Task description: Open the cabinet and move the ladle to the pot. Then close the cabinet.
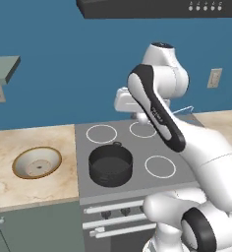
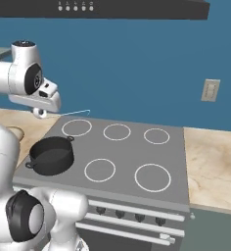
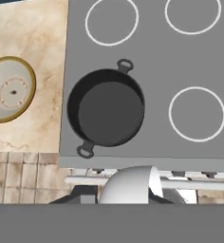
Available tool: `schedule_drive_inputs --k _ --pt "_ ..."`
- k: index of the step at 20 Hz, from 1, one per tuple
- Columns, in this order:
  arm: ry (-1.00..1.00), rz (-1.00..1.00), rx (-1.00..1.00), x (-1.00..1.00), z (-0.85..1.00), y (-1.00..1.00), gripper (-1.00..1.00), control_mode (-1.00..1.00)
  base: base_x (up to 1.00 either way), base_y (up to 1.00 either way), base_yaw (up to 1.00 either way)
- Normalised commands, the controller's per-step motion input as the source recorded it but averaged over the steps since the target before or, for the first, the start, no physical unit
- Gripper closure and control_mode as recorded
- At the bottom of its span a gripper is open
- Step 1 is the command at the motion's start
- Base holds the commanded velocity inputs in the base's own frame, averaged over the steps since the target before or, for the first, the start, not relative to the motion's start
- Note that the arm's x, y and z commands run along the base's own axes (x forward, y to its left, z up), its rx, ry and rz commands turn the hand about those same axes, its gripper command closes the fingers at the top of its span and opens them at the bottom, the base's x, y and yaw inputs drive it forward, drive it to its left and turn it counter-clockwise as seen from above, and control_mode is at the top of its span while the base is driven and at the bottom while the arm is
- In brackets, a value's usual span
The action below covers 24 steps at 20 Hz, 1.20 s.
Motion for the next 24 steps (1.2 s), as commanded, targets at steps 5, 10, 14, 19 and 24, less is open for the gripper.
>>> schedule_drive_inputs --k 5,10,14,19,24 --pt "0.12 0.00 0.00 0.85 -0.48 0.29 1.00 -1.00 0.00 0.00 0.00" --pt "0.04 -0.03 0.00 0.51 -0.66 0.39 1.00 -1.00 0.00 0.00 0.00" --pt "0.02 -0.09 0.00 0.43 -0.72 0.16 1.00 -1.00 0.00 0.00 0.00" --pt "0.01 -0.12 0.00 0.19 -0.78 0.07 1.00 -1.00 0.00 0.00 0.00" --pt "0.01 -0.12 0.00 0.16 -0.83 0.18 1.00 -1.00 0.00 0.00 0.00"
